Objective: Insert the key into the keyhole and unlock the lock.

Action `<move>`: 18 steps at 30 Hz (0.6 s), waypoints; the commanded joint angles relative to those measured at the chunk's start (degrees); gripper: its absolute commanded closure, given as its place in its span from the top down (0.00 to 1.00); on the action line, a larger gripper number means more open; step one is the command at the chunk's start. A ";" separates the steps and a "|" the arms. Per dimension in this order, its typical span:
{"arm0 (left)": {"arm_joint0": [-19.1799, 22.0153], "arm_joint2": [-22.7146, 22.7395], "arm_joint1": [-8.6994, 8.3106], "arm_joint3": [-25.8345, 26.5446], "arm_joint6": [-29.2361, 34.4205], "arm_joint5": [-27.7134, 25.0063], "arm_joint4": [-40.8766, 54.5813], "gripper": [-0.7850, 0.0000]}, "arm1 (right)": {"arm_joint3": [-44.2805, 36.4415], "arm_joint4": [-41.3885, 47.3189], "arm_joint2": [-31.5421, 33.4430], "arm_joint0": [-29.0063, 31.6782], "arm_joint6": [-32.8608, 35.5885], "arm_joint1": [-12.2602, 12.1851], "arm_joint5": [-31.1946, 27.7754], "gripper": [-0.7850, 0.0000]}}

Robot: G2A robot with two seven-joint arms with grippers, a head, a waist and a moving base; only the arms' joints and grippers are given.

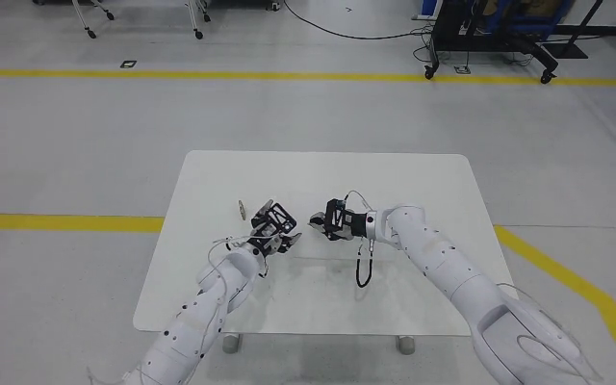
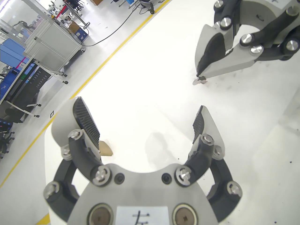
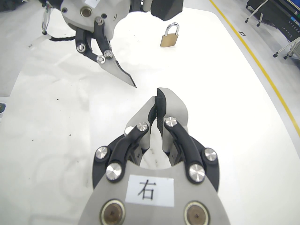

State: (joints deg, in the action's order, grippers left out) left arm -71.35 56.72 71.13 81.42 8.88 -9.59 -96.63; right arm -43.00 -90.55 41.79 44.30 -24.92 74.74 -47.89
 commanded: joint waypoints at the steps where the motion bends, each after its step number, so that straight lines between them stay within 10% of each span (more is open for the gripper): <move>1: 0.38 -0.72 0.22 -1.00 0.15 0.06 -0.50 1.00 | 0.00 0.00 0.00 0.00 0.00 0.00 0.00 0.00; 11: 2.04 -1.09 0.92 -3.01 -0.08 2.22 -1.30 1.00 | 0.00 0.00 0.00 0.00 0.00 0.00 0.00 0.00; 18: -0.94 8.97 -0.84 5.54 -2.36 3.36 0.78 1.00 | 0.00 0.00 0.00 0.00 0.00 0.00 0.00 0.00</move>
State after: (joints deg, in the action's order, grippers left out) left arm -71.37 63.22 70.71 84.44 6.66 -5.92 -96.21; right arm -43.00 -90.55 41.79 44.30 -24.92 74.74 -47.89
